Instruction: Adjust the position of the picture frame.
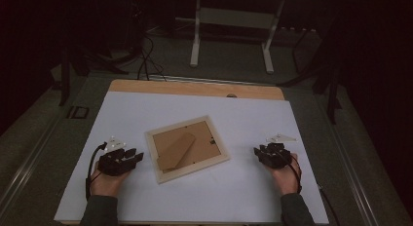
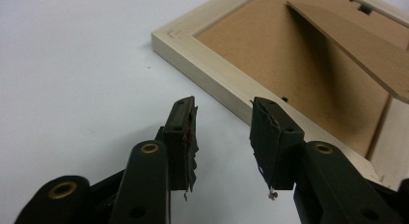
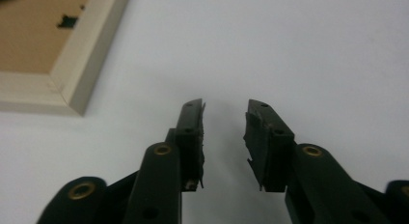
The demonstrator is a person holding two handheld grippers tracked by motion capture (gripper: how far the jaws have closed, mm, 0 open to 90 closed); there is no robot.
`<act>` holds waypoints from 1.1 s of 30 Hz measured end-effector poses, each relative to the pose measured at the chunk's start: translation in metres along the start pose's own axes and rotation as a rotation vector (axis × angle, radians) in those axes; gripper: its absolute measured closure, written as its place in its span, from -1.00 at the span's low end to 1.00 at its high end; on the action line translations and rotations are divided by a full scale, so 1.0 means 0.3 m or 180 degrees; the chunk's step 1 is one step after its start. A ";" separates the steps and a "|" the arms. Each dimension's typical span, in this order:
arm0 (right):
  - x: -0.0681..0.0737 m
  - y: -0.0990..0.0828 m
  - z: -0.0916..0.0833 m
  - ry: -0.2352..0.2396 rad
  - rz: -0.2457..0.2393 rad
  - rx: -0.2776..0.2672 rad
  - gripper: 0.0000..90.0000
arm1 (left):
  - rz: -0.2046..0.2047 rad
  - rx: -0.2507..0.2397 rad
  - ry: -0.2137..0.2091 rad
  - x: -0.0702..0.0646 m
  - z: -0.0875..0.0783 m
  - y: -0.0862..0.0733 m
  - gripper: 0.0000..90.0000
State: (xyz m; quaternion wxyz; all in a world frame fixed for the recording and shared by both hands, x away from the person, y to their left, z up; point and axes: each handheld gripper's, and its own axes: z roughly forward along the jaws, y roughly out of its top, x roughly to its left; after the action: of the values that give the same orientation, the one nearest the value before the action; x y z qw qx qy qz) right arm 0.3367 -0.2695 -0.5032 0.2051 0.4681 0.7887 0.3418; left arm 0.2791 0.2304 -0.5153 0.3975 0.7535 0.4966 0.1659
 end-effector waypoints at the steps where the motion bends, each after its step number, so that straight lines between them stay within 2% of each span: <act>1: 0.003 0.008 0.002 0.0018 -0.0014 -0.0025 0.56 | -0.0011 0.0023 -0.0047 -0.002 0.005 -0.006 0.42; 6: 0.001 0.027 0.004 0.0114 -0.0035 -0.0126 0.73 | 0.0043 0.0102 -0.0036 -0.013 0.019 -0.007 0.51; 7: 0.001 0.033 0.009 0.0164 -0.0011 -0.0147 0.86 | 0.0061 0.0129 0.0007 -0.015 0.023 -0.007 0.54; 8: 0.001 0.033 0.009 0.0164 -0.0011 -0.0147 0.86 | 0.0061 0.0129 0.0007 -0.015 0.023 -0.007 0.60; 9: 0.003 0.034 0.019 0.0186 -0.0012 -0.0149 0.99 | 0.0048 0.0147 0.0042 -0.014 0.025 -0.007 0.65; 11: 0.006 0.035 0.025 0.0194 -0.0010 -0.0139 0.99 | 0.0045 0.0149 0.0060 -0.013 0.025 -0.007 0.72; 13: 0.010 0.035 0.032 0.0217 -0.0022 -0.0131 1.00 | 0.0031 0.0133 0.0071 -0.011 0.022 -0.006 0.95; 14: 0.026 0.040 0.046 0.0248 -0.0048 -0.0105 1.00 | 0.0031 0.0125 0.0084 -0.012 0.022 -0.004 1.00; 21: 0.068 0.061 0.069 0.0331 -0.0112 -0.0096 1.00 | 0.0020 0.0154 0.0146 -0.021 0.039 0.002 1.00; 27: 0.116 0.084 0.096 0.0414 -0.0171 -0.0091 0.99 | -0.0017 0.0237 0.0230 -0.034 0.069 0.002 1.00; 33: 0.139 0.085 0.113 0.0473 -0.0185 -0.0058 0.99 | 0.0045 0.0295 0.0240 -0.052 0.090 0.000 1.00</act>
State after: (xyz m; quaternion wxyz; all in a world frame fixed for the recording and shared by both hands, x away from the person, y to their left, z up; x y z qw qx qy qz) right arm 0.3538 -0.2126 -0.5078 0.1601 0.4165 0.8118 0.3767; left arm 0.2896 0.2049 -0.5300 0.3421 0.7678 0.5131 0.1739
